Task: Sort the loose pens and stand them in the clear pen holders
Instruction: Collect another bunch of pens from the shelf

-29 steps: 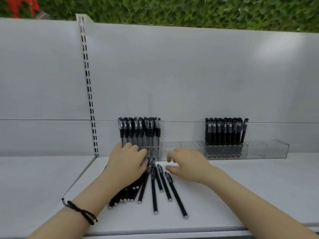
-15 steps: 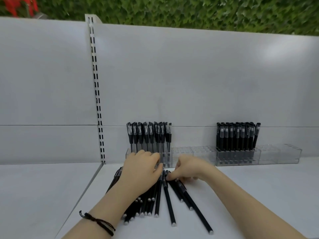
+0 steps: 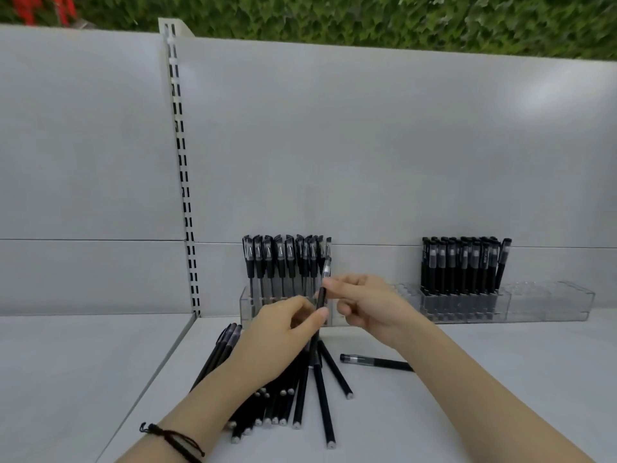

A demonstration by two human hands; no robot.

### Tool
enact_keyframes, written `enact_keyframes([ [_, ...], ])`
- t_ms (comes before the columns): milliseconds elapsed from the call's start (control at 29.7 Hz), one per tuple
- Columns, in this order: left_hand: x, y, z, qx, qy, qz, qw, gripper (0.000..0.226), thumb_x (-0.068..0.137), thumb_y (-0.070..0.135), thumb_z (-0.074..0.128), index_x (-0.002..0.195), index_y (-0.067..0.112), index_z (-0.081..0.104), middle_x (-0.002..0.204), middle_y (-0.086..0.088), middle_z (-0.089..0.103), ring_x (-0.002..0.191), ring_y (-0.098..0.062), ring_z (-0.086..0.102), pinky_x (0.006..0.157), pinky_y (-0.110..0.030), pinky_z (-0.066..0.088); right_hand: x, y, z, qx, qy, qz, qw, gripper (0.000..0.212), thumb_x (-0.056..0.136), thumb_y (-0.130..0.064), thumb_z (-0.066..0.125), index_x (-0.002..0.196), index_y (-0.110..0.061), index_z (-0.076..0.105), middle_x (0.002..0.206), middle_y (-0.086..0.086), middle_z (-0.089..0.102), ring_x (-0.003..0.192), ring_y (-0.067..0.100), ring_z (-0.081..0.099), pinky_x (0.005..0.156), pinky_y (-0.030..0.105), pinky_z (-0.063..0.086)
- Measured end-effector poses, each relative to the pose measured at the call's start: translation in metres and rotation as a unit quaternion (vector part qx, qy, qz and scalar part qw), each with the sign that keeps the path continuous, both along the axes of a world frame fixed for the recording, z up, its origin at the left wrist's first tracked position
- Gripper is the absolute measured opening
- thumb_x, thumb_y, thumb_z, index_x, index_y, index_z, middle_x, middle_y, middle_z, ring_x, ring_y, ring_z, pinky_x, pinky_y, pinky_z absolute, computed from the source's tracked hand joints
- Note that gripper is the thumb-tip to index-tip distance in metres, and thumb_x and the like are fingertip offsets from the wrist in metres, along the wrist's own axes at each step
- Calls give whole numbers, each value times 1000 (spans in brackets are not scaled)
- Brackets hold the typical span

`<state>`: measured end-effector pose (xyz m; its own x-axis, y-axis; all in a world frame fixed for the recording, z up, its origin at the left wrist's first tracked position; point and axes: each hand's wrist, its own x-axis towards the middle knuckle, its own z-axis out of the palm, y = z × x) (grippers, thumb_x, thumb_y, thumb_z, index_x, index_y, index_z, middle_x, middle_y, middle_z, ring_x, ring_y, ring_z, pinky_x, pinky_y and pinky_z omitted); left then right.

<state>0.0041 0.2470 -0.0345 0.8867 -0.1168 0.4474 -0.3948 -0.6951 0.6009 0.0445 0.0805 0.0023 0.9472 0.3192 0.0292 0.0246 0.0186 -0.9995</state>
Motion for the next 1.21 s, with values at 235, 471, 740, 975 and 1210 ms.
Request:
enact_keyframes([
  [235, 0, -2, 3, -362, 177, -122, 907, 13, 97, 10, 54, 99, 2, 63, 81, -8, 73, 75, -14, 70, 69, -23, 56, -2, -6, 5, -152, -116, -2, 982, 20, 85, -32, 72, 90, -14, 67, 83, 4, 69, 48, 5, 47, 43, 18, 31],
  [471, 5, 2, 10, -510, 209, -127, 825, 19, 101, 5, 40, 108, 2, 58, 66, -3, 51, 49, -9, 42, 44, -19, 37, -2, -26, 5, -580, -107, 128, 797, 24, 73, -38, 80, 86, -23, 67, 79, -7, 63, 68, 13, 52, 62, 24, 43],
  [740, 4, 3, 12, -517, 213, -140, 817, 25, 103, 16, 40, 100, 2, 60, 68, -5, 63, 54, -12, 57, 48, -21, 49, -1, -21, 12, -243, -106, 23, 964, 13, 88, -21, 69, 82, -10, 68, 60, -5, 60, 46, 7, 42, 42, 17, 26],
  [975, -3, -1, 12, -495, 268, -195, 803, 28, 105, 20, 36, 106, 2, 57, 94, -21, 72, 76, -28, 72, 65, -34, 60, 1, 5, 6, 36, -100, -25, 994, 7, 89, -16, 66, 89, -9, 69, 75, 3, 62, 44, 7, 43, 37, 16, 24],
  [1210, 2, 5, 13, -518, 247, -171, 801, 25, 104, 26, 37, 107, 7, 54, 58, 1, 42, 39, -4, 27, 33, -14, 22, 1, 6, -3, -95, -141, -82, 982, 14, 88, -24, 70, 83, -11, 67, 73, 3, 66, 44, 7, 43, 39, 16, 30],
])
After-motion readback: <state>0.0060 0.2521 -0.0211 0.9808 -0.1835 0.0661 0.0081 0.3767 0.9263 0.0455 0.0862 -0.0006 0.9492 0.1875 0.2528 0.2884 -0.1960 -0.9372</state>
